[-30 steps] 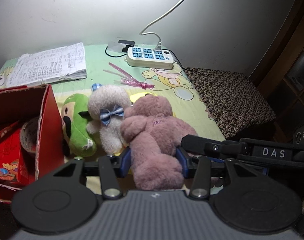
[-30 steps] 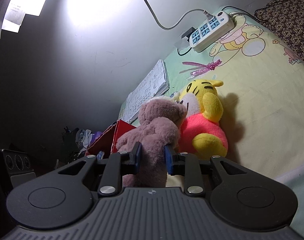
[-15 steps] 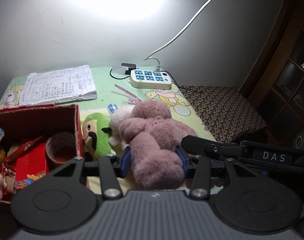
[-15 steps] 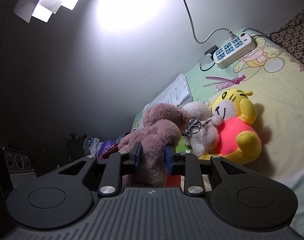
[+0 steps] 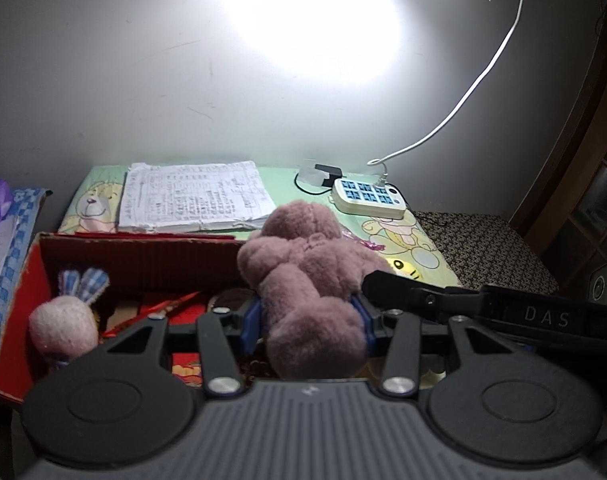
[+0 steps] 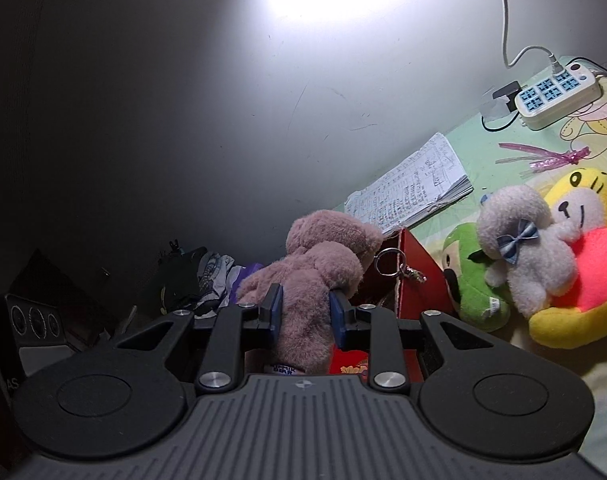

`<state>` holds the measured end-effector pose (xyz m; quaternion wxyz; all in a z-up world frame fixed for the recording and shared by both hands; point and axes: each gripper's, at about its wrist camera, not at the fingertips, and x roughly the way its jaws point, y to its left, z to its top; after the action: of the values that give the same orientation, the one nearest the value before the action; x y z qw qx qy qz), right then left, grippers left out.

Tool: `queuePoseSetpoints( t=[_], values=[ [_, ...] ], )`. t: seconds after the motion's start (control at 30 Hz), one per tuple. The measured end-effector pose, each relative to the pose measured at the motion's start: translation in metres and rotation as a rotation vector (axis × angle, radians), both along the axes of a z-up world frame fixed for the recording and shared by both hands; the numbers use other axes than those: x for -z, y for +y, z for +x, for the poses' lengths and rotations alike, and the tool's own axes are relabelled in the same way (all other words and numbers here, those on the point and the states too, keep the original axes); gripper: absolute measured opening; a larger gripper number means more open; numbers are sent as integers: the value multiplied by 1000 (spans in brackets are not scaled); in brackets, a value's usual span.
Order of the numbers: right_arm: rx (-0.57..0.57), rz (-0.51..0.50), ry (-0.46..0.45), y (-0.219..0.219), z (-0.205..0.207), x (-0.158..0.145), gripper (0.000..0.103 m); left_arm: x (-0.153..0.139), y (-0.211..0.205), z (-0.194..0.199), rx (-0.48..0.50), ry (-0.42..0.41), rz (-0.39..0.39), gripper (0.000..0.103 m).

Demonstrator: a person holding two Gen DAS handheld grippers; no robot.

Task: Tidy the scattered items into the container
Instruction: 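Carry the pink teddy bear with both grippers over the red box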

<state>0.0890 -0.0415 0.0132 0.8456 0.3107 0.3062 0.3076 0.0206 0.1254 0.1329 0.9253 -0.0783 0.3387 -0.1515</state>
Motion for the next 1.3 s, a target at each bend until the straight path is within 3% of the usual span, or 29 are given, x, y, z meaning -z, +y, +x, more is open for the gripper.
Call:
queuePoseSetpoints(
  t=[0.5, 1.1, 1.3],
  values=[
    [-70, 24, 18, 79, 29, 27, 29, 20, 77, 21, -81, 12, 51, 47],
    [-140, -52, 142, 122, 61, 73, 28, 79, 115, 55, -95, 139, 66, 47],
    [-162, -142, 149, 137, 63, 73, 29, 90, 106, 51, -80, 142, 175, 47]
  ],
)
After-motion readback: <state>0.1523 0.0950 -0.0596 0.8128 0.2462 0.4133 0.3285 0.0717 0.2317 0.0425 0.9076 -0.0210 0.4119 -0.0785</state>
